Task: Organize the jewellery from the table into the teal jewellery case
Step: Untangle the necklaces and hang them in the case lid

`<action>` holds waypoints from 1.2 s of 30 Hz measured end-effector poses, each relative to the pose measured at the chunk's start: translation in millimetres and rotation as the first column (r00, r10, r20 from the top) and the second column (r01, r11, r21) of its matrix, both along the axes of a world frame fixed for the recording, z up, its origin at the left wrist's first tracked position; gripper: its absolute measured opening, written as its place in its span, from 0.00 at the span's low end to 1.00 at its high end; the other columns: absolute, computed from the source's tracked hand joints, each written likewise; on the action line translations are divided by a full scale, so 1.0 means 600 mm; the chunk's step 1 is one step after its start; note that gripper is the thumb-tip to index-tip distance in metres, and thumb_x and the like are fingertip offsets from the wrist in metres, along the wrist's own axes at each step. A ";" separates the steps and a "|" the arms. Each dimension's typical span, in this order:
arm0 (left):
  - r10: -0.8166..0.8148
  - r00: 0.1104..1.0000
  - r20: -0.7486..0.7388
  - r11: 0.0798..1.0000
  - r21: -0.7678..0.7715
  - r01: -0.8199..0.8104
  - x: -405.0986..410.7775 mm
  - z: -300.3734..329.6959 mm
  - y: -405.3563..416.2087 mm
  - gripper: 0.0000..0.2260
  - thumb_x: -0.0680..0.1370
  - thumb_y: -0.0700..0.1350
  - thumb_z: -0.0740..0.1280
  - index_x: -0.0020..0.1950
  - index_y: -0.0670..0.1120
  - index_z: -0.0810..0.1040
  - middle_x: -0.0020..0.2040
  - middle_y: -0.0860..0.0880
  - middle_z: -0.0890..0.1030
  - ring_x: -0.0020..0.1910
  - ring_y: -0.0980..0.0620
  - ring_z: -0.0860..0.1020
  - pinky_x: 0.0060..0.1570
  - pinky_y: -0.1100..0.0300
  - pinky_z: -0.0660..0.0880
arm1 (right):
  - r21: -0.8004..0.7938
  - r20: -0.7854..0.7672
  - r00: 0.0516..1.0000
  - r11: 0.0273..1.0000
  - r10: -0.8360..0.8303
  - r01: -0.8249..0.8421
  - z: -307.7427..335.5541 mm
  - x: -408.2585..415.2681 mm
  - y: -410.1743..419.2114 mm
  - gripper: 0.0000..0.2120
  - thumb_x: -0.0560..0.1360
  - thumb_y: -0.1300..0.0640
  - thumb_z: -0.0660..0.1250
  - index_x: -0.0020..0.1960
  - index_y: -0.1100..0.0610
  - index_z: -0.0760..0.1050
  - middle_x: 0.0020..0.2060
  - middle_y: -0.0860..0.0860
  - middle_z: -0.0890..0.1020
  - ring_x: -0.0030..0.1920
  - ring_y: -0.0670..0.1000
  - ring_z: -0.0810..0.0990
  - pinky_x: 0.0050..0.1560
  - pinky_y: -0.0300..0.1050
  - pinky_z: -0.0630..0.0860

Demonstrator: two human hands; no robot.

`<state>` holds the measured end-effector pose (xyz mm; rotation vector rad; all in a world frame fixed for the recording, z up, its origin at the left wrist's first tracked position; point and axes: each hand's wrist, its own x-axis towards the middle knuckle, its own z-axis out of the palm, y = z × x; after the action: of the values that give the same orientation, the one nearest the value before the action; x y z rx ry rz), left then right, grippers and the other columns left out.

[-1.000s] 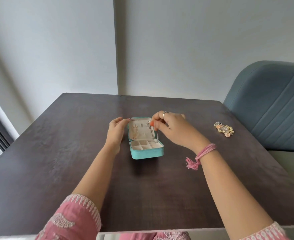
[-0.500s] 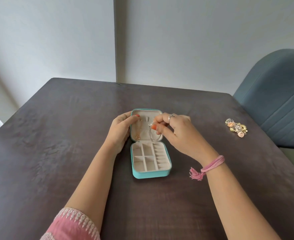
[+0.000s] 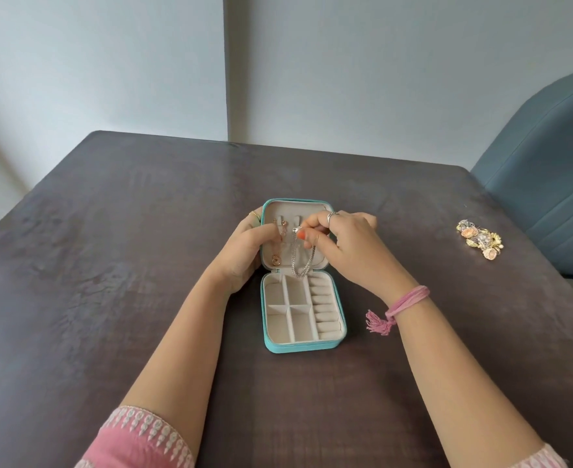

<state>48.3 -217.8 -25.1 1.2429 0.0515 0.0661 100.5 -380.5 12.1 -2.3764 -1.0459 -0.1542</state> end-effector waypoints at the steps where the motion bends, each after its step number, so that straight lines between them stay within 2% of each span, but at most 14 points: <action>1: -0.009 1.000 0.005 1.000 0.001 0.009 0.000 -0.001 0.000 0.14 0.67 0.34 0.59 0.43 0.49 0.79 0.37 0.48 0.80 0.34 0.51 0.78 0.33 0.60 0.75 | 0.001 0.016 1.000 1.000 -0.015 0.015 -0.003 0.002 0.003 0.06 0.79 0.47 0.61 0.47 0.45 0.77 0.35 0.37 0.79 0.41 0.35 0.72 0.59 0.47 0.58; 5: -0.020 1.000 0.023 1.000 0.008 0.020 0.002 -0.004 0.001 0.13 0.68 0.34 0.60 0.49 0.46 0.77 0.40 0.47 0.80 0.37 0.50 0.79 0.35 0.58 0.77 | 0.018 0.180 0.978 0.995 -0.100 0.099 -0.004 0.000 0.017 0.08 0.79 0.48 0.61 0.48 0.47 0.78 0.41 0.41 0.82 0.48 0.44 0.75 0.54 0.45 0.54; 9: -0.014 0.999 0.030 1.000 -0.001 0.014 0.004 -0.008 0.001 0.15 0.69 0.35 0.62 0.54 0.44 0.76 0.45 0.43 0.80 0.43 0.47 0.79 0.41 0.54 0.78 | 0.021 0.385 0.906 0.983 -0.176 0.182 -0.010 0.000 0.031 0.08 0.79 0.48 0.61 0.46 0.48 0.78 0.42 0.43 0.79 0.46 0.48 0.76 0.54 0.49 0.55; 15: 0.018 0.999 0.031 1.000 -0.010 -0.018 0.008 -0.007 0.000 0.13 0.69 0.36 0.64 0.52 0.46 0.77 0.44 0.46 0.81 0.43 0.48 0.80 0.42 0.55 0.79 | 0.101 0.498 0.824 0.962 -0.270 0.254 -0.023 -0.004 0.039 0.09 0.78 0.49 0.62 0.45 0.49 0.79 0.42 0.46 0.77 0.42 0.49 0.76 0.53 0.50 0.58; 18: 0.047 0.998 0.051 0.999 -0.005 -0.047 0.008 -0.006 -0.004 0.12 0.72 0.37 0.67 0.54 0.44 0.77 0.46 0.45 0.82 0.45 0.49 0.81 0.44 0.56 0.79 | 0.131 0.528 0.804 0.961 -0.274 0.242 -0.023 -0.002 0.033 0.08 0.77 0.49 0.64 0.45 0.49 0.80 0.42 0.47 0.77 0.42 0.50 0.76 0.52 0.50 0.58; 21: 0.079 0.994 0.082 0.996 0.025 -0.081 0.006 -0.003 -0.009 0.08 0.76 0.35 0.67 0.53 0.45 0.78 0.45 0.47 0.83 0.44 0.51 0.81 0.43 0.58 0.78 | 0.182 0.511 0.807 0.955 -0.296 0.234 -0.027 0.000 0.030 0.07 0.76 0.47 0.66 0.45 0.48 0.81 0.40 0.46 0.76 0.41 0.49 0.75 0.51 0.49 0.57; 29: 0.162 0.980 0.117 0.979 0.105 -0.175 0.005 -0.001 -0.016 0.07 0.78 0.36 0.65 0.49 0.47 0.79 0.41 0.52 0.83 0.41 0.54 0.81 0.43 0.60 0.78 | 0.333 0.363 0.844 0.901 -0.395 0.278 -0.039 0.004 0.033 0.09 0.72 0.41 0.67 0.45 0.43 0.83 0.37 0.43 0.78 0.41 0.46 0.73 0.49 0.45 0.53; 33: 0.177 0.976 0.130 0.975 0.113 -0.192 0.004 0.000 -0.017 0.08 0.77 0.35 0.65 0.48 0.48 0.79 0.40 0.54 0.83 0.41 0.56 0.81 0.42 0.62 0.78 | 0.424 0.236 0.872 0.853 -0.428 0.304 -0.042 -0.001 0.039 0.12 0.70 0.38 0.66 0.44 0.43 0.83 0.36 0.42 0.77 0.42 0.46 0.73 0.48 0.48 0.55; 36: 0.179 0.974 0.142 0.973 0.119 -0.196 0.003 0.001 -0.018 0.09 0.77 0.34 0.64 0.48 0.48 0.79 0.39 0.55 0.84 0.40 0.57 0.81 0.41 0.63 0.78 | 0.471 0.138 0.881 0.812 -0.452 0.343 -0.041 -0.004 0.041 0.10 0.67 0.39 0.70 0.41 0.44 0.83 0.35 0.43 0.75 0.43 0.46 0.72 0.50 0.54 0.63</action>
<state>50.4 -228.7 -24.7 1.3609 0.0516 0.3200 97.9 -356.0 -12.7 -2.1530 -0.5098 -0.7739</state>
